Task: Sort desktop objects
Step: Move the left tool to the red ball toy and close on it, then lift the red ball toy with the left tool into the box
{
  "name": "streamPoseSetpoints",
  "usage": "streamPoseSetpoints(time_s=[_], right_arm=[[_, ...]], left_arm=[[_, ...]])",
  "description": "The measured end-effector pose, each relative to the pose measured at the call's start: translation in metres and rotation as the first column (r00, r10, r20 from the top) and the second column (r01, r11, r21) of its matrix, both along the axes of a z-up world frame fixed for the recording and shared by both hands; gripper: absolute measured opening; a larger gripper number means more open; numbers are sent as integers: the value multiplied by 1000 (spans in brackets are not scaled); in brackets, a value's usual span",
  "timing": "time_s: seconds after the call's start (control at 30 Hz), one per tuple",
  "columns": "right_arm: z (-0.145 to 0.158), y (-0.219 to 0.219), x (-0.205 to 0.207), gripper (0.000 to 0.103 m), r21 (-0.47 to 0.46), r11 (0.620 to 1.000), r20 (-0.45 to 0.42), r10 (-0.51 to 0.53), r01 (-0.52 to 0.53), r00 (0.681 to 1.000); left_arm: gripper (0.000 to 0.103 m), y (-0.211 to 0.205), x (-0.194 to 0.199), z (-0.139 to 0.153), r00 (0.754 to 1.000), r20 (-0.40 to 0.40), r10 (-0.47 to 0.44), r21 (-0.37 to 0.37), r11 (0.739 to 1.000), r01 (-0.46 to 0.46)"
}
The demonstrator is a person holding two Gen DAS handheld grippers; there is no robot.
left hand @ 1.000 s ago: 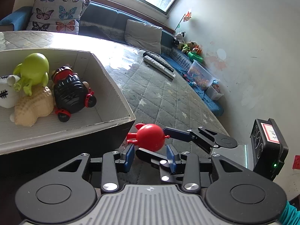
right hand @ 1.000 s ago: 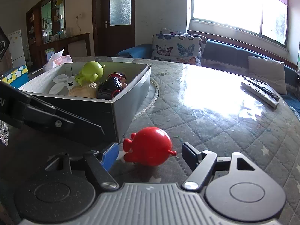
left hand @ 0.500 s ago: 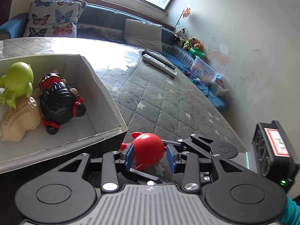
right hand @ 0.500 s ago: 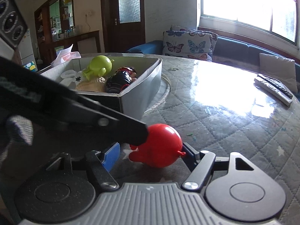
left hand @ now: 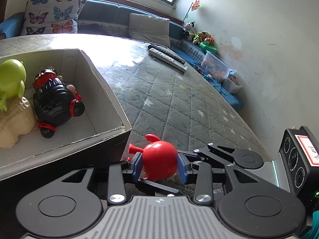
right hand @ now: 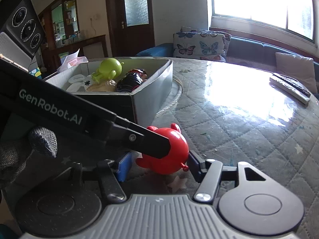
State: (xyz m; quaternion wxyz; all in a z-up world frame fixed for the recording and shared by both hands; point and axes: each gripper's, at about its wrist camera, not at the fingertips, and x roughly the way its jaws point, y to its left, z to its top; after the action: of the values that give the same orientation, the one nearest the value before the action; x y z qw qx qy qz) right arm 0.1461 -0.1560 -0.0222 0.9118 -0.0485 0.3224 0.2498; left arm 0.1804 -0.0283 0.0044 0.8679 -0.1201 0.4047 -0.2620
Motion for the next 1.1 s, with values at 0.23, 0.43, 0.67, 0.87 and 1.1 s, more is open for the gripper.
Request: streamPoseSetpoints(time_s=[0.23,0.43,0.67,0.87,1.1], right_arm=[[5,-5,-1,50,18,999,1,-33,33,999],[11,-1,-15,49,1,1000,13,-26,26,1000],[43,17,-35,49,-25,1000,89,15,-13,996],[77,56,-27,49,-31,994,180,104,-100,978],[91,126,9,49,-57,968,207,251,-245,946]], left_arm=[[41,0,1,-2,1000,-23,-11,-16,1000,11],[41,1,-13,1,1000,-5,-7,-34,999,7],[41,17,-42,28,997,70,19,-64,998,-14],[41,52,-57,61,978,172,116,-70,992,-105],[41,123,-48,74,948,176,265,-97,963,-251]])
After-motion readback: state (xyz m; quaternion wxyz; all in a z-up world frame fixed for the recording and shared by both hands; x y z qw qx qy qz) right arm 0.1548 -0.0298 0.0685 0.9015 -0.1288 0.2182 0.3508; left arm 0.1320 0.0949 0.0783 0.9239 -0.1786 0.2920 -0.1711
